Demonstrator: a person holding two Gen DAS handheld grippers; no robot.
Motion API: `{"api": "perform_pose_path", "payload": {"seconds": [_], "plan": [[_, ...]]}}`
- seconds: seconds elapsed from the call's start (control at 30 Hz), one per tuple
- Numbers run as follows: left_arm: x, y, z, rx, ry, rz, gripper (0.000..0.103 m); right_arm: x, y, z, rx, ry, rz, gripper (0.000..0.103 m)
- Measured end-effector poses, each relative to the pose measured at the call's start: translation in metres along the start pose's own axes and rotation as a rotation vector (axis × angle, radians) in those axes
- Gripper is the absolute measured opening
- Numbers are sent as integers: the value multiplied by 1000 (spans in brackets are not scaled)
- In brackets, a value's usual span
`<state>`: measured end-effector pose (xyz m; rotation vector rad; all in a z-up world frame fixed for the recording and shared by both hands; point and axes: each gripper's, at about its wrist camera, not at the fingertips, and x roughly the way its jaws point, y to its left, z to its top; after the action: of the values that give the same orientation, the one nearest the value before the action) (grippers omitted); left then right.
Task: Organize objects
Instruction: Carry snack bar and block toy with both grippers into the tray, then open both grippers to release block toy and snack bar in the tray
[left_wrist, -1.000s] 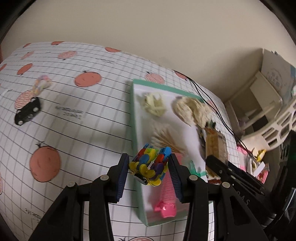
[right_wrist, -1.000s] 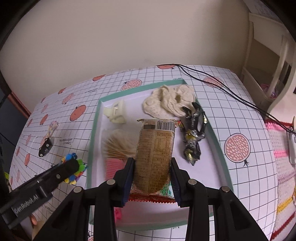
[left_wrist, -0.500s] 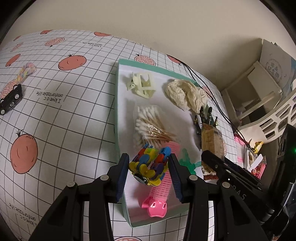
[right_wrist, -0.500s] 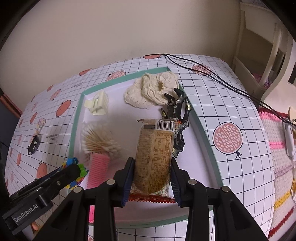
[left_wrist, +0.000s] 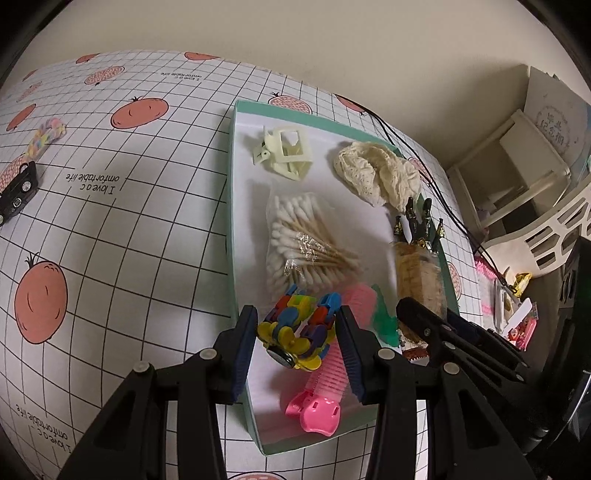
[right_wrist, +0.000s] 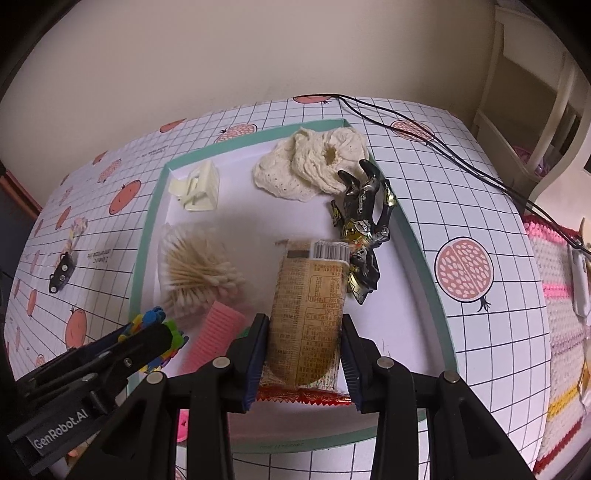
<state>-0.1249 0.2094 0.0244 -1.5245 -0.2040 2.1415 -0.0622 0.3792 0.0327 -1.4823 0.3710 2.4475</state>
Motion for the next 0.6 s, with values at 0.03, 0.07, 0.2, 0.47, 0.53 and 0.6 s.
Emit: {"api": "perform_pose_path", "payload": {"seconds": [0.03, 0.07, 0.2, 0.47, 0.53, 0.6], "plan": [[0, 0, 0, 0, -2, -1, 45, 0, 0, 0, -2, -1, 4, 40], [-1, 1, 0, 1, -3, -1, 45, 0, 1, 0, -5, -3, 6, 40], [-1, 0, 1, 1, -4, -3, 45, 0, 4, -1, -14, -7, 3, 40], [-11, 2, 3, -13, -38, -10, 46, -5, 3, 0, -5, -31, 9, 50], [-13, 2, 5, -16, -53, -8, 46, -7, 3, 0, -3, -41, 5, 50], [-17, 3, 7, -19, -71, -8, 46, -8, 4, 0, -4, -47, 9, 50]]}}
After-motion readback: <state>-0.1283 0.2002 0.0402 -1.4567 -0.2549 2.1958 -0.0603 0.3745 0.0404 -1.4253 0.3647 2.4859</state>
